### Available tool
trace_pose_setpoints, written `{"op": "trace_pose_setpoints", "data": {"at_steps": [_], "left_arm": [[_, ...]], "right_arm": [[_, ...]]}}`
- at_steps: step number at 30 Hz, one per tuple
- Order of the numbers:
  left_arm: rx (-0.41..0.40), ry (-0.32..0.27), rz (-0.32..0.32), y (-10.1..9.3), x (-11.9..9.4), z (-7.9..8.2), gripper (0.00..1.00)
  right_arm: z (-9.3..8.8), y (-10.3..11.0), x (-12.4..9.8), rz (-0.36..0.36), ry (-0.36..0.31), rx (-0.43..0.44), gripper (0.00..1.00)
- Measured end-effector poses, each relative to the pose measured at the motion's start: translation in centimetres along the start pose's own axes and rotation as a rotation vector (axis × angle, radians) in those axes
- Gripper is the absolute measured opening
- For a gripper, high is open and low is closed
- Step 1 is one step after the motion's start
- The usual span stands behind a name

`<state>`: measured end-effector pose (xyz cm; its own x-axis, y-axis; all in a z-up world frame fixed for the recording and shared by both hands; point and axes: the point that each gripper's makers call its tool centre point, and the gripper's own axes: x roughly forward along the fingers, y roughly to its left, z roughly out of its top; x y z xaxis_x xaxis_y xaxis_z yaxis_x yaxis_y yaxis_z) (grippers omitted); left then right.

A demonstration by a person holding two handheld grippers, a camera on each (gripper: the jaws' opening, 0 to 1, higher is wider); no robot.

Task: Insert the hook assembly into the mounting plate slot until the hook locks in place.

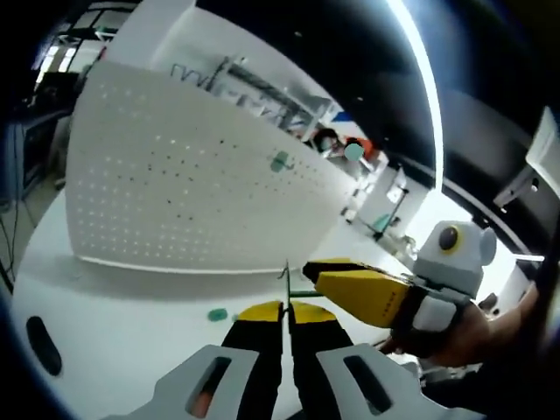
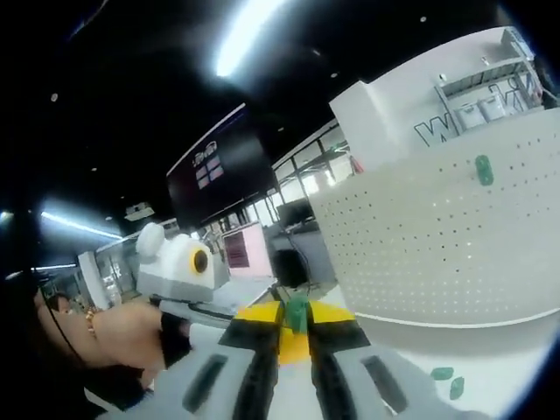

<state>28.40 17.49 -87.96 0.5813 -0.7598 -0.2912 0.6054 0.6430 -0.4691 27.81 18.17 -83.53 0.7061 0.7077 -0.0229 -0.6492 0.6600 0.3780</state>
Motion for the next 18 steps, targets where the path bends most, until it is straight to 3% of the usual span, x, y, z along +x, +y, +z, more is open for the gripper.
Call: {"op": "trace_pose_setpoints", "data": {"at_steps": [4, 9, 18], "left_arm": [[0.037, -0.012, 0.025, 0.4, -0.3, 0.6, 0.01], [0.159, -0.015, 0.085, 1.1, -0.7, 1.4, 0.01], [0.242, -0.033, 0.081, 0.0, -0.2, 2.1, 0.01]], "right_arm": [[2.2, -0.5, -1.5, -0.013, -0.055, 0.078, 0.13], [3.8, -1.6, -2.9, -0.023, -0.087, 0.145, 0.13], [2.3, -1.4, -2.7, -0.026, -0.026, 0.183, 0.13]]}}
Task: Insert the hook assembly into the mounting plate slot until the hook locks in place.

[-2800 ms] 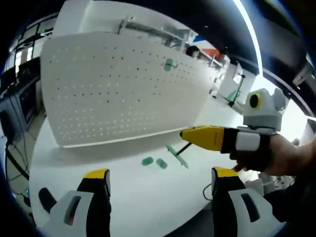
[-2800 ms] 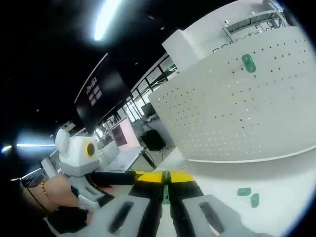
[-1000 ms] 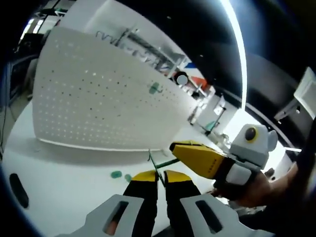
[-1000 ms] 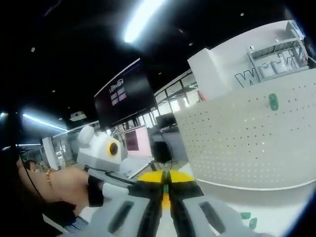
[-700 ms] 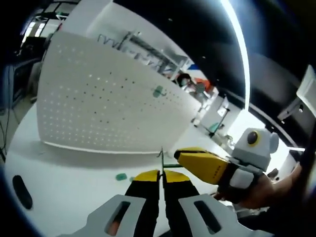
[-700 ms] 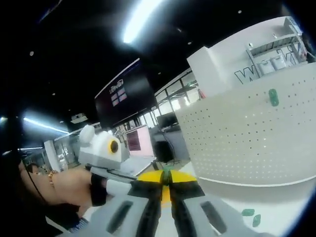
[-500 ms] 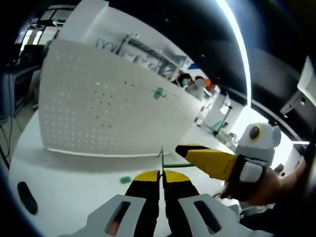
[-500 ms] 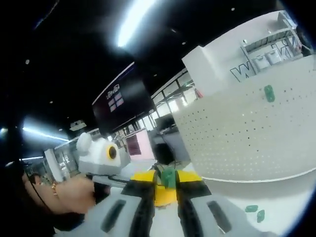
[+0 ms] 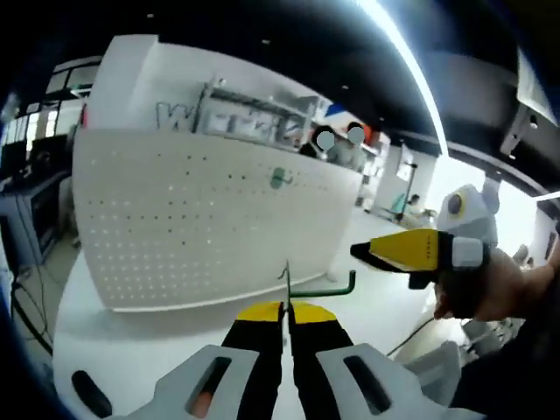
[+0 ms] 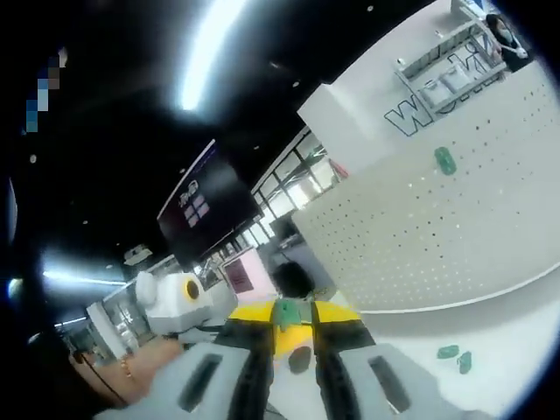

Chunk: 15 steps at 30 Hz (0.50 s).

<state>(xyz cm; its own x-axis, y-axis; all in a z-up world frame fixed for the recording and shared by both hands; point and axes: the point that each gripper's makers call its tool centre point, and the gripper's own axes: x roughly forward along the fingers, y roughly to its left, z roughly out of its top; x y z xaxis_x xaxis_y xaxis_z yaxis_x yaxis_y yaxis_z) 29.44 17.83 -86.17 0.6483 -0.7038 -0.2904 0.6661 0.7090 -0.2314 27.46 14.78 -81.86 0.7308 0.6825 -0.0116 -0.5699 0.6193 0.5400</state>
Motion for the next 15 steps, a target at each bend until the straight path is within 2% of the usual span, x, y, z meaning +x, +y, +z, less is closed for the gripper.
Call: {"op": "trace_pose_setpoints", "data": {"at_steps": [8, 15], "left_arm": [[0.085, -0.023, -0.018, -1.1, 0.1, 0.0, 0.01], [0.133, -0.035, -0.024, -1.8, 0.5, 0.2, 0.01]], "right_arm": [[-1.7, 0.3, 0.8, 0.014, 0.056, 0.008, 0.13], [-1.7, 0.7, 1.1, 0.03, 0.054, 0.022, 0.12]]}}
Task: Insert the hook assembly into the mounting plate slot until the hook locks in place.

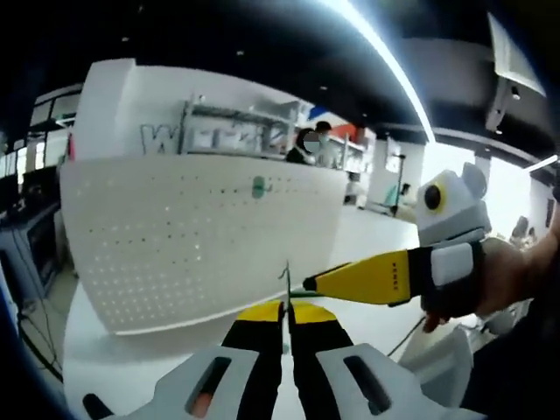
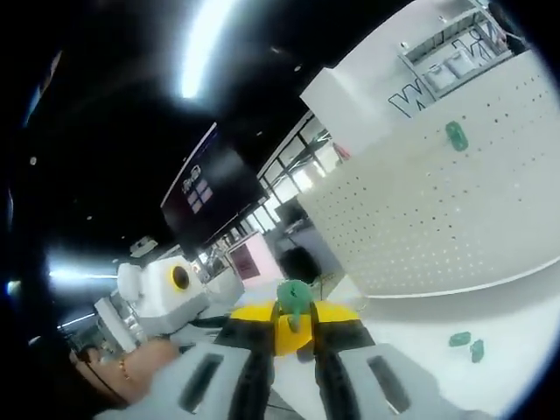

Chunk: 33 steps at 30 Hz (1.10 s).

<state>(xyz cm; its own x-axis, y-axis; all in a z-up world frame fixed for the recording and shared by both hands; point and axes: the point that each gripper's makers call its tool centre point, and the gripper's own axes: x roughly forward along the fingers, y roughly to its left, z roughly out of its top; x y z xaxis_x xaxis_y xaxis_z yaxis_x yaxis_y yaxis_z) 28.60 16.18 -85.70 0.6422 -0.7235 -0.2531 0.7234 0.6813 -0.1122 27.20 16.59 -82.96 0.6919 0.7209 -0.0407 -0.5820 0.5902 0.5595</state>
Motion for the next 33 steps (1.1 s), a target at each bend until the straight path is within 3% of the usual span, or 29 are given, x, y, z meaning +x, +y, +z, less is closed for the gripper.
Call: {"op": "trace_pose_setpoints", "data": {"at_steps": [5, 8, 10, 13, 16, 20, 24, 31, 33], "left_arm": [[0.033, -0.038, -0.008, -0.5, 0.1, 0.9, 0.01], [0.027, -0.032, -0.012, -0.4, 0.2, 0.9, 0.01], [0.044, -0.025, -0.006, -0.3, 0.1, 0.9, 0.01], [0.078, -0.015, 0.008, -0.3, 0.2, 0.9, 0.01], [0.097, 0.019, 0.016, -0.2, 0.5, 0.5, 0.02], [0.07, 0.025, 0.008, -0.2, 0.5, -0.1, 0.03], [0.062, 0.01, -0.012, -0.6, 0.9, -0.3, 0.04], [0.031, 0.018, -0.037, -0.7, 0.9, -0.9, 0.06], [-0.016, 0.004, -0.066, -1.0, 0.8, -0.8, 0.07]], "right_arm": [[0.0, -0.4, 0.0, -0.013, -0.008, 0.015, 0.1], [0.4, -0.1, -0.1, 0.012, -0.016, 0.039, 0.05], [0.4, -0.2, 0.1, -0.006, -0.015, -0.027, 0.04], [0.4, -0.2, 0.1, -0.016, -0.027, -0.022, 0.03], [0.1, -0.5, 0.1, -0.04, -0.02, -0.097, 0.01], [-0.2, -0.7, 0.0, -0.053, -0.017, -0.083, 0.01], [-0.2, -0.8, -0.2, -0.09, -0.024, -0.169, 0.0], [-0.6, -1.1, -0.1, -0.081, 0.002, -0.18, 0.0], [-0.4, -0.9, -0.1, -0.072, -0.003, -0.176, 0.0]]}}
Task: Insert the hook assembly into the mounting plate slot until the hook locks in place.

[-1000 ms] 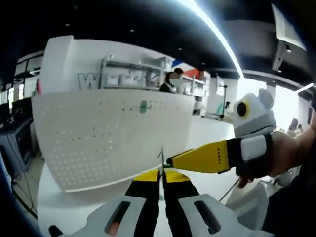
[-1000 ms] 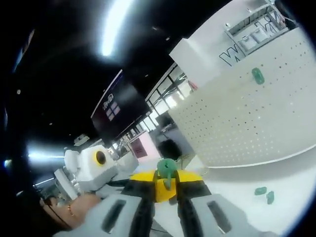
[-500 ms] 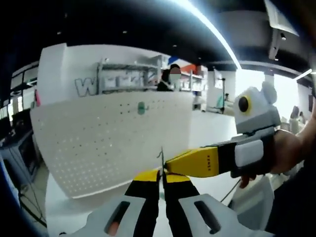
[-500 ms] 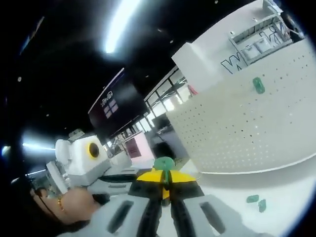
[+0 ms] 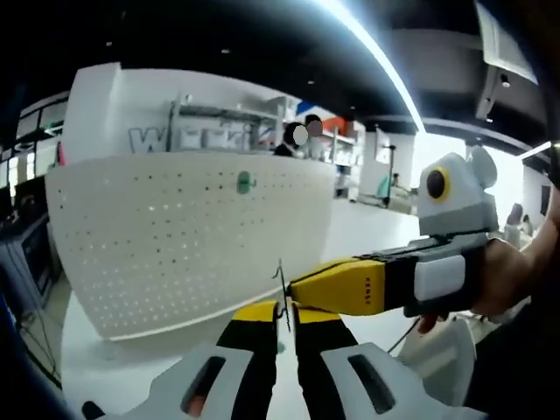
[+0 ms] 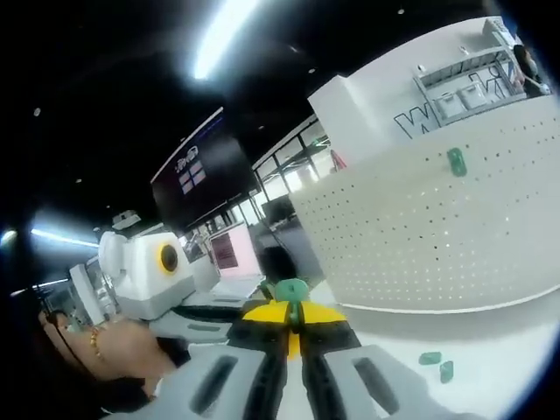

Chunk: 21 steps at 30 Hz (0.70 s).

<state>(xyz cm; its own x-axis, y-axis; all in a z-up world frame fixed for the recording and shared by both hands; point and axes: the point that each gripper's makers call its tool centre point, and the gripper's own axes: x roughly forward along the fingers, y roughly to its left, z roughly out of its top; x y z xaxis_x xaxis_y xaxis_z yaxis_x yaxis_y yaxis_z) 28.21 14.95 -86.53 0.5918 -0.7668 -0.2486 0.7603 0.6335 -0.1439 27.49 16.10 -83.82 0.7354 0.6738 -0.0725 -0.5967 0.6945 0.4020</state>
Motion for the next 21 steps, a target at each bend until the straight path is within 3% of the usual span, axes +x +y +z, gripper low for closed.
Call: {"op": "trace_pose_setpoints", "data": {"at_steps": [4, 9, 13, 18, 21], "left_arm": [[-0.011, -0.007, -0.014, 0.0, -0.2, 0.2, 0.12], [-0.01, -0.004, -0.023, -0.2, -0.2, 0.1, 0.29], [-0.007, 0.018, -0.042, -0.6, -0.2, -0.7, 0.35], [-0.022, 0.02, -0.045, -0.7, -0.3, -1.0, 0.56], [-0.03, 0.032, -0.054, -0.8, -0.6, -1.2, 0.57]], "right_arm": [[0.3, 0.0, 0.0, 0.006, -0.003, 0.003, 0.0], [0.6, -0.5, 0.0, 0.001, -0.003, -0.007, 0.0], [0.9, -0.6, -0.1, 0.007, -0.003, -0.036, 0.0], [1.1, -1.1, -0.2, 0.002, -0.003, -0.054, 0.0], [1.2, -1.3, -0.2, -0.004, -0.004, -0.088, 0.0]]}}
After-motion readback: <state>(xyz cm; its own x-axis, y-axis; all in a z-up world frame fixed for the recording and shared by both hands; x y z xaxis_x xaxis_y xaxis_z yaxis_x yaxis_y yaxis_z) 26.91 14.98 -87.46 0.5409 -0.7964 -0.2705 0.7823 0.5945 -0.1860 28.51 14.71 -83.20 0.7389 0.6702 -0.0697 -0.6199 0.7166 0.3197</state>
